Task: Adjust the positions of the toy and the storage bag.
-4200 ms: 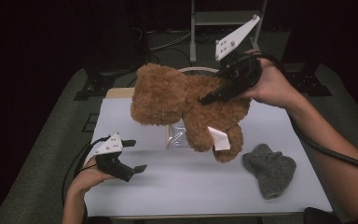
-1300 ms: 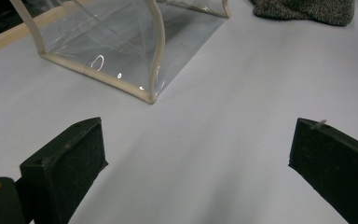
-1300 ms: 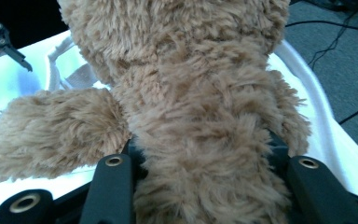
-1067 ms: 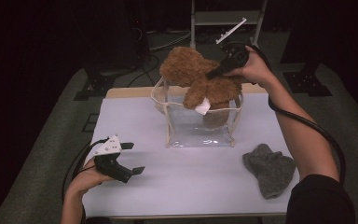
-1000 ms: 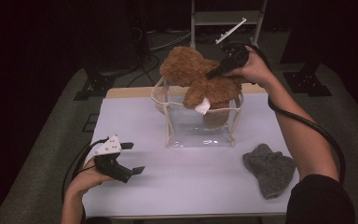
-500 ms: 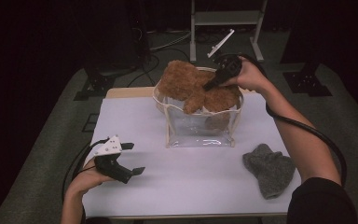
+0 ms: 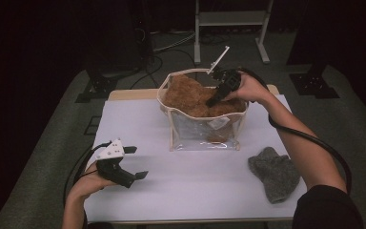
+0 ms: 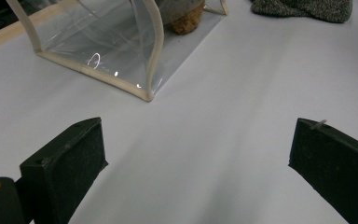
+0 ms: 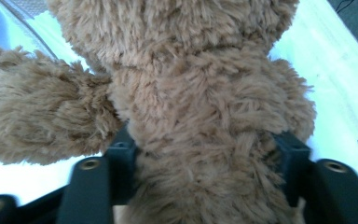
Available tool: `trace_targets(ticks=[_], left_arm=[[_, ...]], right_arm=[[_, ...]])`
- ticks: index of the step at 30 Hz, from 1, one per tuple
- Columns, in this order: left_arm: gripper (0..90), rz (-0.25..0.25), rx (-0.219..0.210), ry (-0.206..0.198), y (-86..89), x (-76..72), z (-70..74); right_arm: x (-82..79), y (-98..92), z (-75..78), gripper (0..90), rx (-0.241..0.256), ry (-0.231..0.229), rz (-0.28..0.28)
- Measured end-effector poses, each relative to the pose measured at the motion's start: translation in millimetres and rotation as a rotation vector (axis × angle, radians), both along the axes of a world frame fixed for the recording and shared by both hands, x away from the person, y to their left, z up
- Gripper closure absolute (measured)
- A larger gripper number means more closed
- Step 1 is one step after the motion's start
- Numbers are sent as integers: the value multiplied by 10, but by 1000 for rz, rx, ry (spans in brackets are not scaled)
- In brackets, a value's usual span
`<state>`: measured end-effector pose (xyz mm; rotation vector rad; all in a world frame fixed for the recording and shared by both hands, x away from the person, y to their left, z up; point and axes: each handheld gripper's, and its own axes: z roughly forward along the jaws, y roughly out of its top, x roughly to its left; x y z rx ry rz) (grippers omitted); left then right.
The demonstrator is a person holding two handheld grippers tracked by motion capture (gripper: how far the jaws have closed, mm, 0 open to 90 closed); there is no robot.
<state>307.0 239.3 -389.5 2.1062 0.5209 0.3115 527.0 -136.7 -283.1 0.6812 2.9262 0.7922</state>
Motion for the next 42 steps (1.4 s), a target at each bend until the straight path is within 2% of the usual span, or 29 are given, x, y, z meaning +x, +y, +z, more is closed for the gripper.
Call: trace_targets(ticks=[2, 8, 10, 12, 18, 21, 26, 30, 32, 35, 42], left_arm=[[29, 1, -2, -1, 1, -3, 6], [29, -3, -1, -4, -10, -3, 13], [28, -6, 2, -3, -10, -1, 10], [29, -5, 4, -3, -7, -1, 9], [28, -5, -1, -7, -7, -5, 15], [28, -9, 4, -7, -10, -9, 17], [29, -12, 4, -7, -14, -15, 16], [29, -8, 3, -5, -19, -22, 17], [28, -7, -3, -8, -23, -27, 26], [29, -8, 2, -16, -27, -25, 39], [28, -8, 4, -22, -42, -31, 51]], right_arm=[[-11, 10, 35, 338, -4, -10, 6], [-12, 96, 115, 347, 31, -50, 25], [-7, 132, 115, 397, 49, -59, 32], [-6, 164, 102, 485, 49, -71, 33], [-14, 163, -14, 615, 14, -34, 32], [-20, 156, -106, 633, -26, -13, 32], [-37, 165, -124, 611, -26, -16, 27], [-45, 105, -1, 488, 20, -38, 7], [-60, 57, 58, 479, 47, -44, 3], [-106, -42, 157, 453, 119, -53, 1], [-285, -230, 289, 425, 180, -76, 15]])
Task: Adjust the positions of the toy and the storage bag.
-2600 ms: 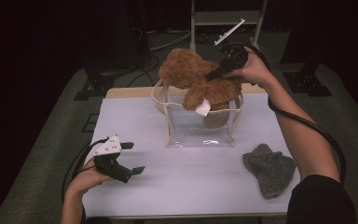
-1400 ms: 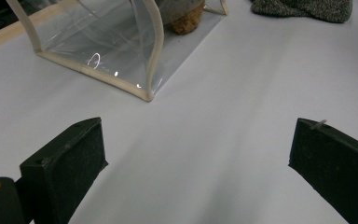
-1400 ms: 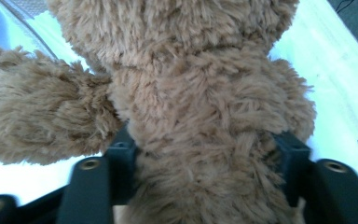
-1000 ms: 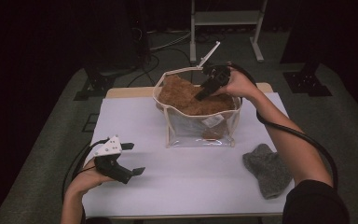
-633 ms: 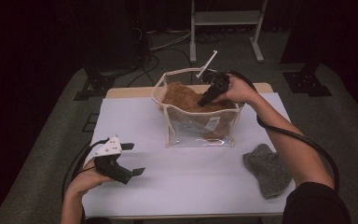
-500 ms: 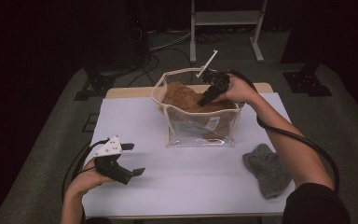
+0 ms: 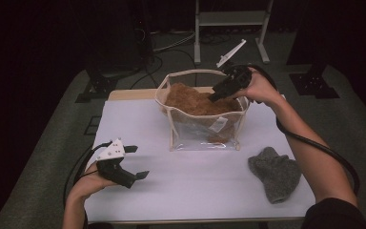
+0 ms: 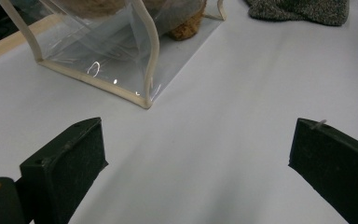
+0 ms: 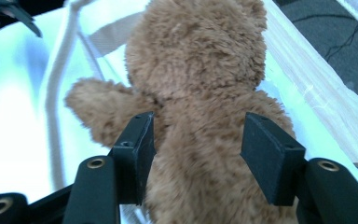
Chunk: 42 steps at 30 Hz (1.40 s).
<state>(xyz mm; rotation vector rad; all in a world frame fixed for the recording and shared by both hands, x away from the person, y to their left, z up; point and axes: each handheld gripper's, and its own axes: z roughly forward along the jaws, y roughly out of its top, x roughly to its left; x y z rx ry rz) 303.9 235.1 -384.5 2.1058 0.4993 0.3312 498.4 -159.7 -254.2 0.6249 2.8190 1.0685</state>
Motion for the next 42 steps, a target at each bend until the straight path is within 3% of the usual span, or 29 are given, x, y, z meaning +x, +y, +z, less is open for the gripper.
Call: trace_targets(ticks=[8, 15, 32, 42], left_arm=[[29, -6, 2, 1, -11, -12, -7], [28, -10, 9, 2, -23, -10, -7], [28, -10, -2, 6, -24, -16, -27], [29, -1, -3, 2, 0, -14, -28]], right_arm=[[-203, -199, 51, 408, 75, -4, -3], [-349, -362, 59, 396, 110, 0, -13], [-721, -858, 35, 381, 177, -3, -52], [-884, -1008, -20, 366, 194, -5, -66]])
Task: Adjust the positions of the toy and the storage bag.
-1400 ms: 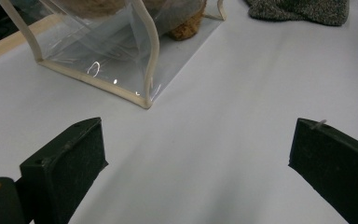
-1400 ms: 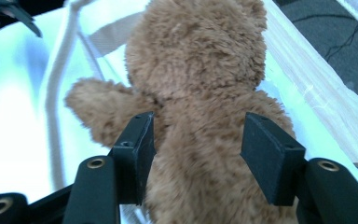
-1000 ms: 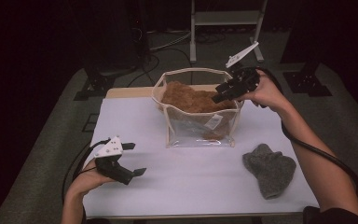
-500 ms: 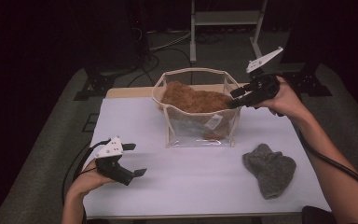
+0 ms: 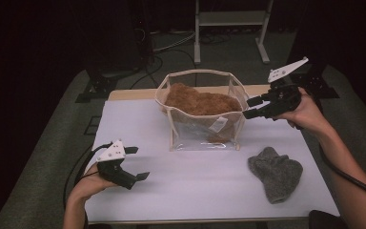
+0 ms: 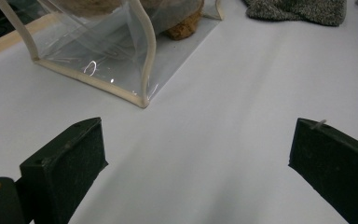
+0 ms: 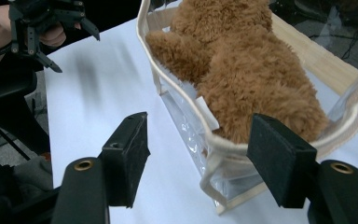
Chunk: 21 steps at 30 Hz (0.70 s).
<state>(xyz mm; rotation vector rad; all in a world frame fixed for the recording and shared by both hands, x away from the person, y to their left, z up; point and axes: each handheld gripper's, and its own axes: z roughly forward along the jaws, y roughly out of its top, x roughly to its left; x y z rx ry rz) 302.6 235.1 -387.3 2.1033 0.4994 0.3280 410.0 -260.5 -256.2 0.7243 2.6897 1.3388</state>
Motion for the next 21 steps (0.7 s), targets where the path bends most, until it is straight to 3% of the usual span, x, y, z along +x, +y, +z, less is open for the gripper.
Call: trace_targets(ticks=[14, 17, 21], left_arm=[[28, 4, -2, 0, 5, -7, 0], [28, 0, -27, 6, 21, -5, -6], [28, 8, -27, 5, 39, 3, -2]], right_arm=[[-140, -185, -173, 355, 38, 14, -16], [-171, -239, -231, 354, 42, 25, -26], [-218, -323, -312, 351, 56, 35, -38]])
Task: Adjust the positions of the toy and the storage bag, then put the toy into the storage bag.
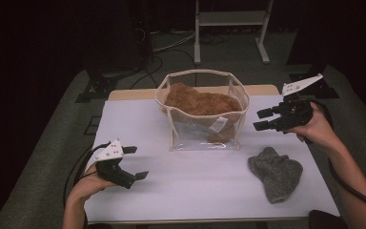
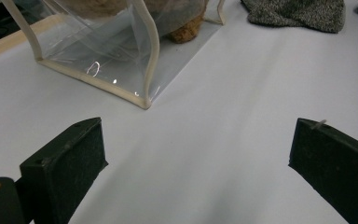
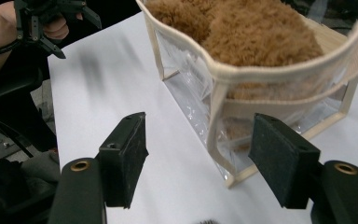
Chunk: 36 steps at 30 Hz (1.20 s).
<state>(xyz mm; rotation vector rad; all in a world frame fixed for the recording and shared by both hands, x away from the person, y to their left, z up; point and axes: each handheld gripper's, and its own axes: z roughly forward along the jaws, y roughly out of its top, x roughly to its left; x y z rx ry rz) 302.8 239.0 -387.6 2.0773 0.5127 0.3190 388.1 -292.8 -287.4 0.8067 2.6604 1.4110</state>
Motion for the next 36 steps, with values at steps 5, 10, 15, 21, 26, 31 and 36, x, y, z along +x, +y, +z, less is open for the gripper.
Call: trace_targets(ticks=[5, 10, 15, 21, 26, 31, 36], left_arm=[[28, -1, -5, 3, 6, -11, -1], [28, 3, -2, -2, 17, -11, 13], [28, 0, 10, -2, 8, -12, 17], [28, -6, 14, -6, -22, -1, 25], [29, -18, 20, -9, -75, -3, 31], [28, -23, 28, -6, -90, -3, 22], [28, -32, 24, -14, -110, 11, 43]], right_arm=[[-44, -85, -133, 350, 23, 19, -12], [-90, -142, -272, 347, 27, 39, -20], [-137, -215, -401, 342, 38, 61, -34], [-244, -296, -571, 341, 55, 73, -44], [-331, -349, -738, 341, 67, 96, -53], [-403, -376, -841, 339, 73, 110, -58], [-457, -391, -877, 337, 73, 109, -58]])
